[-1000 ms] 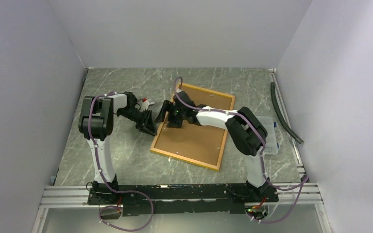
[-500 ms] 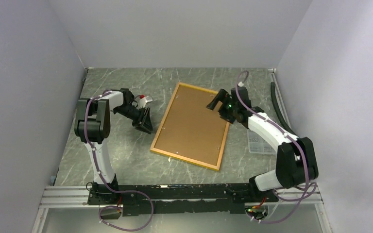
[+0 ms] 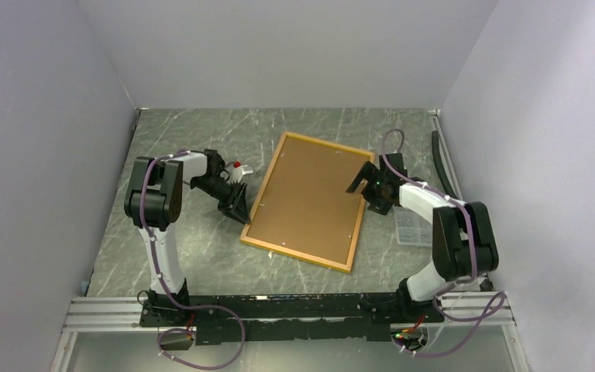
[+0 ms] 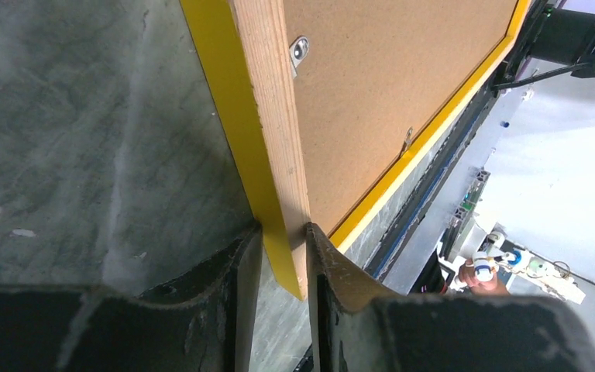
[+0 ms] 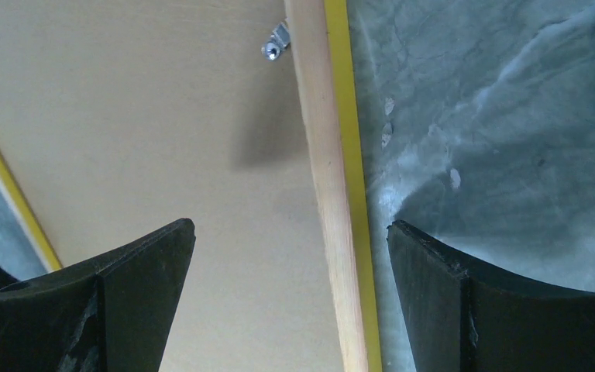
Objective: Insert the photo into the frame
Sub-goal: Adjust the photo frame at the center of the board, then install the photo frame at the center of the board.
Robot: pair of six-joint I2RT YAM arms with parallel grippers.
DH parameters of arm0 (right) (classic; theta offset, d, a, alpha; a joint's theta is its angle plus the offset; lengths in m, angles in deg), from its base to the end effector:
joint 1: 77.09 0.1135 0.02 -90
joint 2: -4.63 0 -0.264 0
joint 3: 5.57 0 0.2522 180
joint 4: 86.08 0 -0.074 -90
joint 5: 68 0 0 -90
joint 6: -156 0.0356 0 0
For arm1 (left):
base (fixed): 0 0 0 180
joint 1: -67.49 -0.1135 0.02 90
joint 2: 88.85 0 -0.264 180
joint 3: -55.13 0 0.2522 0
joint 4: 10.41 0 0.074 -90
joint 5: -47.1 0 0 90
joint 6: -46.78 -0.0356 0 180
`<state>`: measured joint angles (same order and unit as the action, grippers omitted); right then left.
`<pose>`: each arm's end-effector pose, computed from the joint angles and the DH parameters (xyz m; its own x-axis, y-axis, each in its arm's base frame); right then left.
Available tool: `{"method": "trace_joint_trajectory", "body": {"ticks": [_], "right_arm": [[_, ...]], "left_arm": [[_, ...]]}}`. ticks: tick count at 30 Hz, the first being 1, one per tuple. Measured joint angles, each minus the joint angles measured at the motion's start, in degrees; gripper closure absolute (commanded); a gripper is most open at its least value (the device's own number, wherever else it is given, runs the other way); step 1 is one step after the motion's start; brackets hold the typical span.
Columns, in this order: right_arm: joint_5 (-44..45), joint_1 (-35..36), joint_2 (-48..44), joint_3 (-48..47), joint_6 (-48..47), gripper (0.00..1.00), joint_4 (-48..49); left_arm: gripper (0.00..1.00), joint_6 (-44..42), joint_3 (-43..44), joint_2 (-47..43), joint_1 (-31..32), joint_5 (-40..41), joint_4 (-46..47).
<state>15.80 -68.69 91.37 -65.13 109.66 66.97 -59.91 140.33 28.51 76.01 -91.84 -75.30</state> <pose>0.2897 0.0467 0.1732 -0.7234 0.5870 -0.3635 0.4031 0.7865 0.4678 0.3351 -0.0773 0.1171 -0.9385 0.3313 -0.0973 0.2874 0.5931 -0.7520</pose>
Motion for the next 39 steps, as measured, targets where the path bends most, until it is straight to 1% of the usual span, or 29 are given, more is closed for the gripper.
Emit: {"method": "trace_joint_trajectory", "body": {"ticks": [2, 4, 12, 18, 21, 23, 26, 28, 30, 32, 35, 39], "right_arm": [[-1.18, 0.07, 3.1, -0.66, 0.0, 0.0, 0.85], [-2.12, 0.11, 4.2, -2.45, 0.04, 0.0, 2.14], [-2.64, 1.81, 12.22, -11.54, -0.87, 0.0, 2.4], [-1.53, 2.56, 14.01, -15.28, -0.98, 0.0, 2.08], [-0.68, 3.1, 13.33, -15.32, -0.63, 0.0, 0.98], [0.07, 3.52, 12.04, -15.17, -0.35, 0.0, -0.42], [0.59, 4.0, 8.81, -14.99, 0.2, 0.02, -0.9], [0.48, 4.57, 7.32, -15.43, 0.44, 0.04, -0.81], [-0.24, 5.42, 7.61, -17.84, 0.48, 0.06, -0.96], [-1.46, 6.86, 9.68, -21.97, 0.31, 0.07, -0.79], [-4.35, 10.23, 15.15, -29.7, -0.17, 0.09, 0.09], [-8.26, 14.25, 23.21, -37.77, -1.11, 0.11, 1.2]], "left_arm": [[0.65, -0.15, -0.11, 0.0, 0.11, -0.11, 0.09], [0.63, -0.63, -0.57, -0.11, 0.11, -0.7, 0.09], [0.57, -4.94, -1.81, -0.85, 2.16, -1.38, -3.41], [0.55, -6.71, -1.75, -0.85, 7.37, -3.32, -7.04], [0.48, -7.82, -0.61, -0.96, 8.17, -5.2, -9.79], [0.46, -8.07, 1.2, -1.31, 6.64, -5.92, -11.3], [0.46, -6.99, 6.56, -1.99, 1.2, -6.25, -11.89], [0.46, -4.42, 11.15, -2.03, -2.93, -6.01, -9.97], [0.46, -0.96, 15.56, -1.33, -6.23, -5.11, -7.1], [0.47, 2.19, 19.15, 0.37, -7.69, -4.74, -4.02], [0.5, 6.97, 24.79, 6.01, -7.63, -4.74, -0.17], [0.56, 11.26, 28.46, 13.51, -6.84, -4.68, 3.3]]}}
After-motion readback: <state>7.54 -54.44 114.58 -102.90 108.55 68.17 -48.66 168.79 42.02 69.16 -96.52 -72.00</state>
